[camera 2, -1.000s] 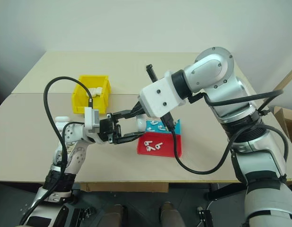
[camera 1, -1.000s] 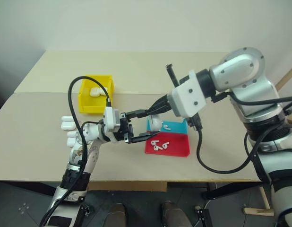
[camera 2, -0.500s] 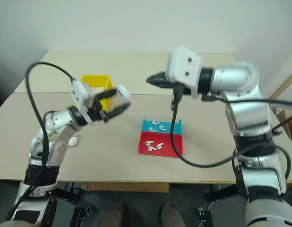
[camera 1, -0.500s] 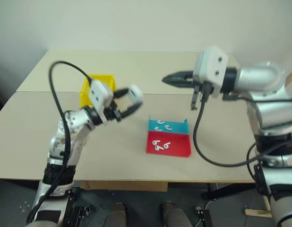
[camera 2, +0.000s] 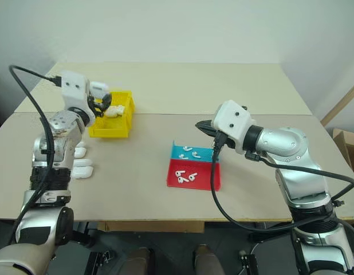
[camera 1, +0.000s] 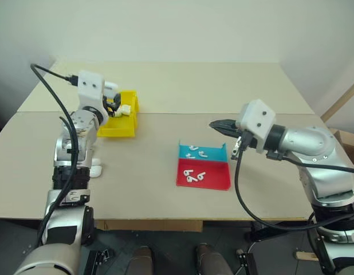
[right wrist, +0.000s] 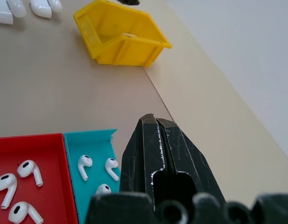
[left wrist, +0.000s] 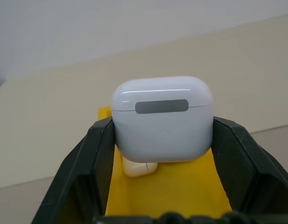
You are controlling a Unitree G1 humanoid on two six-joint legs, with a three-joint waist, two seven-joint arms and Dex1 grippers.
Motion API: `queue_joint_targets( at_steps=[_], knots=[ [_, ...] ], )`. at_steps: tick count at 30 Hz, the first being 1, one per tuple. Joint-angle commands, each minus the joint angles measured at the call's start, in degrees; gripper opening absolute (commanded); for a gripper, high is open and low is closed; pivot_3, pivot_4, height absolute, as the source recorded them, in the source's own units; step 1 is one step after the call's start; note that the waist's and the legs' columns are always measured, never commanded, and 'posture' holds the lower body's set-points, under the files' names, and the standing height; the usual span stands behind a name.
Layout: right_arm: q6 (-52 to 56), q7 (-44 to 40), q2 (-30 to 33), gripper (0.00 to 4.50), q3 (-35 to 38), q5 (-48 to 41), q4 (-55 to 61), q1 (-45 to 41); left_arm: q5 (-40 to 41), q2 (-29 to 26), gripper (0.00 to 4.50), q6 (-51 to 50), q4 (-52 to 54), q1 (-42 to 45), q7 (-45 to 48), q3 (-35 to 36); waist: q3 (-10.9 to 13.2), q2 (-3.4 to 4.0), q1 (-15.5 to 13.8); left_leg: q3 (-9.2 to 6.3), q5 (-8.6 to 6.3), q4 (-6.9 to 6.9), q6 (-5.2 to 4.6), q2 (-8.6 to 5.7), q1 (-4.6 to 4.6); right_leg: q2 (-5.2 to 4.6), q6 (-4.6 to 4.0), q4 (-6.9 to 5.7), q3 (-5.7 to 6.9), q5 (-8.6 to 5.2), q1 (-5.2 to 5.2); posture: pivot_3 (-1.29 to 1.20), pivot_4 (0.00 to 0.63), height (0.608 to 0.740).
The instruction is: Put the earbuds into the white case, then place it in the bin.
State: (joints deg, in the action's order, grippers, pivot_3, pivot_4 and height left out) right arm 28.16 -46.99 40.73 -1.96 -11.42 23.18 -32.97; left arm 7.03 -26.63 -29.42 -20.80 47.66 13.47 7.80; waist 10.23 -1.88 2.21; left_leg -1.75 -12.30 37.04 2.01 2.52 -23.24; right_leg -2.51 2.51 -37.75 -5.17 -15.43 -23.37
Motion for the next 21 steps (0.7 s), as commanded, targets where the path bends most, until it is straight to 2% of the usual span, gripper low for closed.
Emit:
queue_joint_targets(
  at_steps=[1, 3, 8, 14, 18, 21],
  knots=[
    [0.2, 1.6, 1.2, 0.01, 1.6, 0.8, 1.9, -0.6, -2.3, 0.0, 2.80, -1.2, -2.5, 2.8, -0.5, -2.0, 0.0, -0.01, -0.3, -0.01, 0.00, 0.00, 0.00, 0.00, -0.02, 0.00, 0.00, 0.00, 0.02, 0.00, 0.00, 0.00, 0.150, 0.740],
    [0.3, 1.9, 1.4, 0.01, 1.3, 0.9, 2.0, -0.5, -3.0, 0.5, 2.80, -1.2, -5.7, 3.9, -1.9, -1.9, 0.0, -0.02, -0.3, -0.02, 0.00, 0.00, 0.00, 0.00, -0.02, 0.00, 0.00, 0.02, 0.03, 0.00, 0.00, 0.00, 0.150, 0.740],
    [0.2, 2.5, 1.7, 0.00, 1.0, 1.6, 2.6, 0.5, -2.5, 1.6, 4.49, 3.3, -10.7, 5.9, -1.3, -1.3, 0.0, -0.02, -0.5, -0.01, 0.00, 0.00, 0.00, 0.00, -0.01, 0.01, 0.00, 0.01, 0.02, 0.00, 0.00, 0.00, 0.150, 0.740],
    [-0.1, 2.5, 2.3, 0.00, 0.7, 2.2, 3.2, 1.1, -4.1, 1.6, 4.49, 7.7, -12.6, 6.9, -0.3, -3.2, 0.0, -0.02, -0.6, -0.01, 0.01, 0.00, 0.01, -0.01, -0.01, 0.00, 0.00, -0.01, 0.01, 0.00, 0.00, 0.00, 0.150, 0.740],
    [0.4, 1.5, 3.7, 0.00, 2.2, 1.0, 3.7, 1.7, 1.1, 2.1, 4.49, 10.9, -4.4, 3.5, 6.0, -1.2, 0.0, -0.02, -0.7, -0.01, 0.01, 0.01, 0.02, 0.00, -0.03, 0.00, 0.00, -0.01, 0.03, 0.00, 0.00, 0.00, 0.150, 0.740],
    [0.7, -1.2, 6.3, 0.00, 4.3, -1.2, 4.1, 3.2, 8.7, 0.3, 4.49, 6.8, 6.6, -2.3, 16.9, -0.2, 0.0, -0.01, -0.8, 0.01, 0.01, 0.00, 0.02, -0.01, -0.05, -0.03, 0.00, 0.02, 0.01, 0.00, 0.00, 0.00, 0.150, 0.740]
  ],
)
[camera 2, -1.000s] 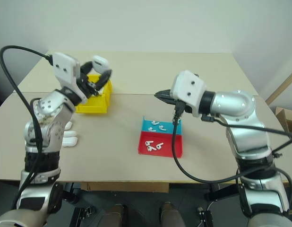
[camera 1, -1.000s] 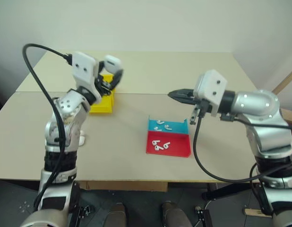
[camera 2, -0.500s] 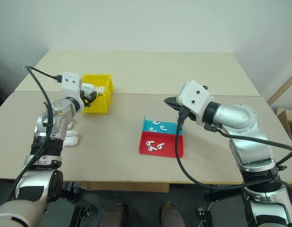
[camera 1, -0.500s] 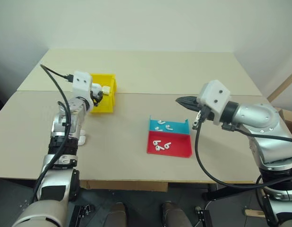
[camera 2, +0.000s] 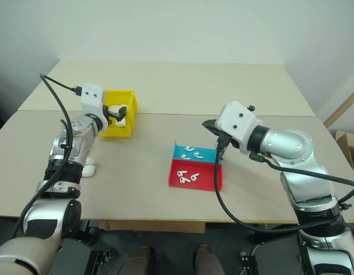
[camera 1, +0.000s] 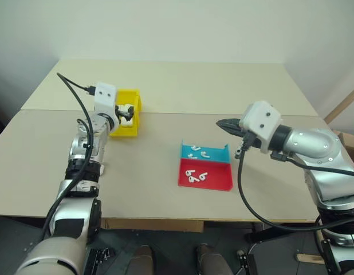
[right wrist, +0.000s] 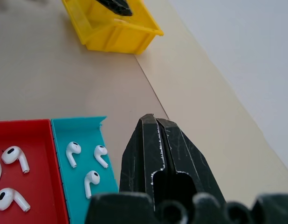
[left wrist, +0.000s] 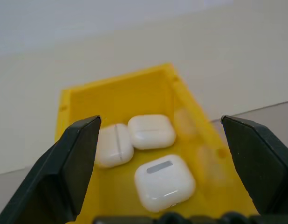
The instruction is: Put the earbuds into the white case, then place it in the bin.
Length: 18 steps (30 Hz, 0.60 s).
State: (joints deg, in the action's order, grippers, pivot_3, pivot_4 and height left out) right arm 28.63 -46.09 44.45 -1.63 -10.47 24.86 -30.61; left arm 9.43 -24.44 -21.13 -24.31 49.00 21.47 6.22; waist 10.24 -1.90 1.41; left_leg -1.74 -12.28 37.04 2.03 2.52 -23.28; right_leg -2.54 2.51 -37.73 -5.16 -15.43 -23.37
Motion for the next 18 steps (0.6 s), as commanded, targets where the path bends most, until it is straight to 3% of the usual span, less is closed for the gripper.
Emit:
queue_joint_targets(
  at_steps=[1, 8, 13, 18],
  knots=[
    [0.1, -3.3, 3.5, 0.00, 4.8, -3.2, 2.7, 1.6, 8.6, -3.0, 4.49, -3.0, 14.1, -6.1, 12.1, 1.6, 0.0, 0.01, 0.1, 0.01, 0.00, 0.00, 0.00, 0.00, 0.01, 0.00, 0.00, 0.00, -0.02, 0.00, 0.00, 0.00, 0.150, 0.740],
    [-3.6, -12.9, 9.0, 0.00, 12.1, -10.9, 4.5, 10.1, 18.7, -12.5, 4.49, -7.0, 36.2, -24.2, 26.1, 3.9, 0.0, 0.00, 0.8, 0.04, 0.01, 0.02, 0.01, 0.06, 0.18, 0.02, 0.00, -0.07, -0.04, 0.00, 0.12, 0.00, 0.150, 0.740],
    [-6.6, -16.5, 12.3, 0.00, 15.3, -11.3, 3.4, 16.2, 25.1, -20.6, 4.49, -7.9, 44.4, -35.8, 35.5, 9.1, 0.0, 0.00, 1.0, 0.12, 0.01, -0.01, 0.01, 0.08, 0.34, 0.02, 0.03, -0.03, -0.08, -0.03, 0.24, 0.00, 0.150, 0.740],
    [-8.5, -18.6, 14.5, 0.00, 18.0, -11.9, 2.5, 19.3, 29.4, -25.3, 4.49, -8.5, 47.7, -43.7, 40.6, 14.2, 0.0, 0.00, 1.0, 0.18, 0.00, -0.02, 0.01, 0.11, 0.36, 0.04, 0.03, -0.01, -0.11, -0.04, 0.22, 0.00, 0.150, 0.740]
  ],
)
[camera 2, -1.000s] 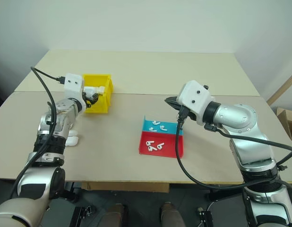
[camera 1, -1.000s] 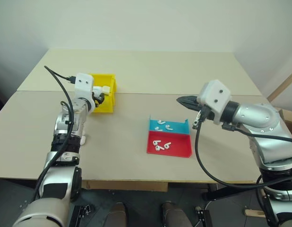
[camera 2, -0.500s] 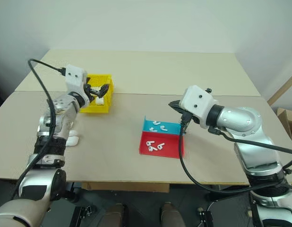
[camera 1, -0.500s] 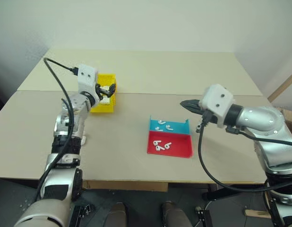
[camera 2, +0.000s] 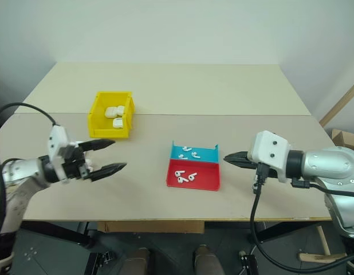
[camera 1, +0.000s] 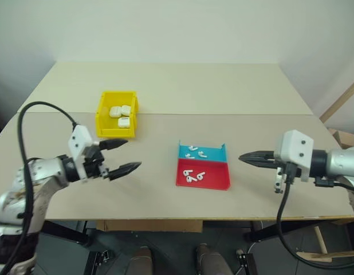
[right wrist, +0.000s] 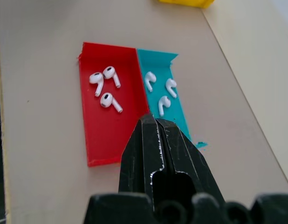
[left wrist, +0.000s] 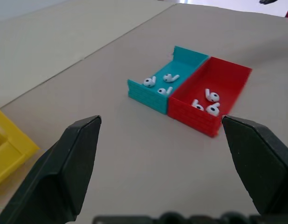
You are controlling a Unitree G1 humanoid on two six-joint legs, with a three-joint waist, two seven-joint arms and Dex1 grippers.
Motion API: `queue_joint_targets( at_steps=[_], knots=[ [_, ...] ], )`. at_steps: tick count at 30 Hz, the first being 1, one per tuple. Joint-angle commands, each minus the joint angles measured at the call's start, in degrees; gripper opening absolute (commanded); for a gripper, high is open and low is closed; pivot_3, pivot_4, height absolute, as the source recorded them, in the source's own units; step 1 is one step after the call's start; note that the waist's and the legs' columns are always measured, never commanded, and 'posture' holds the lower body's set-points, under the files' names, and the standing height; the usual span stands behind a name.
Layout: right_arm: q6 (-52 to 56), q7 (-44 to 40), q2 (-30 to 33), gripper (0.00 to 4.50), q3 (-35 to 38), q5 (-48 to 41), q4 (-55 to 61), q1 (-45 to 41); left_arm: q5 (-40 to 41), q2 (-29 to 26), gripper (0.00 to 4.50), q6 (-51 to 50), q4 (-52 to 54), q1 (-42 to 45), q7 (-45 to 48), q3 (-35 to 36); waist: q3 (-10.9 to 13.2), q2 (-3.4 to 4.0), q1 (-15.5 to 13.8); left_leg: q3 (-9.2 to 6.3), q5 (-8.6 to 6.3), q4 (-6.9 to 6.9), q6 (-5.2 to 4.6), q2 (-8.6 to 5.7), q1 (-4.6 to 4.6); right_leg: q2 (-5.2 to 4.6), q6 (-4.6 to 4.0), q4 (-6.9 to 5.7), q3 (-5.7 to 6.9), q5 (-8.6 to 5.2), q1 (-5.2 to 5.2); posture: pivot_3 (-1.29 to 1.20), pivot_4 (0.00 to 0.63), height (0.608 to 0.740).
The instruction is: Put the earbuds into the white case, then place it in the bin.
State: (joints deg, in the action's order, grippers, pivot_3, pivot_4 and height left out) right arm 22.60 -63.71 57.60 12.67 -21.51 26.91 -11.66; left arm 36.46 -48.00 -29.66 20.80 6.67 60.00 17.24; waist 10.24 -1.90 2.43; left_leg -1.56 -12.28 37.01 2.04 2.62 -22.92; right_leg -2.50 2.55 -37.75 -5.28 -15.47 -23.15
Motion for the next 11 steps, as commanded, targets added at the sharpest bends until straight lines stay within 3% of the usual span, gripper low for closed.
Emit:
queue_joint_targets(
  at_steps=[1, 11],
  knots=[
    [-2.9, -1.2, 1.5, 0.00, 4.0, -1.0, 0.3, 0.6, 2.5, -2.1, 4.49, -0.1, 2.7, -1.7, 2.1, 3.5, 0.0, 0.00, -0.1, 0.01, 0.00, 0.00, 0.00, 0.00, 0.02, 0.00, 0.02, -0.01, -0.02, -0.01, 0.01, 0.00, 0.150, 0.740],
    [-3.0, -0.5, 1.0, 0.00, 2.5, -1.0, -0.2, -0.8, 7.9, -1.5, 4.49, -1.4, 3.4, -0.9, -0.3, 6.3, 0.0, 0.00, -0.1, 0.04, -0.01, -0.01, -0.01, 0.00, 0.00, 0.01, 0.03, 0.06, -0.05, -0.02, 0.00, 0.00, 0.150, 0.740]
  ],
)
